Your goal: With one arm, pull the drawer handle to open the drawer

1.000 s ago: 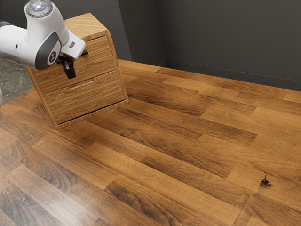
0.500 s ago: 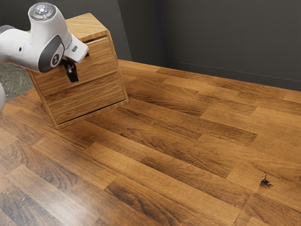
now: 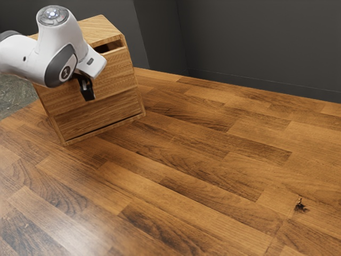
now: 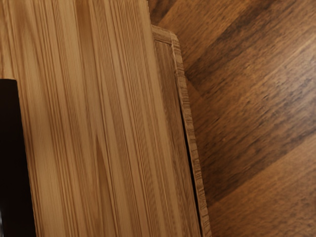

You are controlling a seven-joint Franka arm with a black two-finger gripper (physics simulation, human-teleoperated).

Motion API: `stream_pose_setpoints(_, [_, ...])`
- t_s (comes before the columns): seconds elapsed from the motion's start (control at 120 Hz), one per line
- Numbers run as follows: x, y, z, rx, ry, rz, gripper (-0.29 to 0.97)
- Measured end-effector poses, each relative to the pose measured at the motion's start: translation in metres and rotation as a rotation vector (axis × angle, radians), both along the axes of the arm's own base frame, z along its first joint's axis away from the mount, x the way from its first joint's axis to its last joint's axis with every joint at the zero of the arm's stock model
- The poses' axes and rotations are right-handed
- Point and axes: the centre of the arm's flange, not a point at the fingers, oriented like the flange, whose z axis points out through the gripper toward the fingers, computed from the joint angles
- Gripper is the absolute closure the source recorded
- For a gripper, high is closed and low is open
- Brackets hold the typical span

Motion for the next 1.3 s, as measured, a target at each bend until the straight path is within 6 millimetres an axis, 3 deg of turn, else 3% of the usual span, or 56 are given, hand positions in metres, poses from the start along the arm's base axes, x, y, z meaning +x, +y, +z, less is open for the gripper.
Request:
stream_pose_setpoints(0.175, [-0.003, -0.020, 0.004, -0.001, 0.004, -0.023, 0.14])
stream_pose_setpoints(0.458, [-0.007, -0.045, 0.005, -0.005, 0.012, -0.050, 0.03])
stream_pose_setpoints(0.692, [-0.016, -0.064, 0.012, -0.010, 0.009, -0.066, 0.13])
stream_pose_setpoints(0.858, [-0.017, -0.066, 0.010, -0.017, 0.014, -0.065, 0.07])
stream_pose_setpoints(0.967, [-0.020, -0.071, 0.016, -0.020, 0.008, -0.068, 0.19])
stream_pose_setpoints(1.008, [-0.020, -0.073, 0.016, -0.021, 0.009, -0.070, 0.12])
stream_pose_setpoints(1.067, [-0.020, -0.073, 0.015, -0.025, 0.014, -0.068, 0.13])
stream_pose_setpoints(1.3, [-0.021, -0.074, 0.005, -0.041, 0.027, -0.062, -0.01])
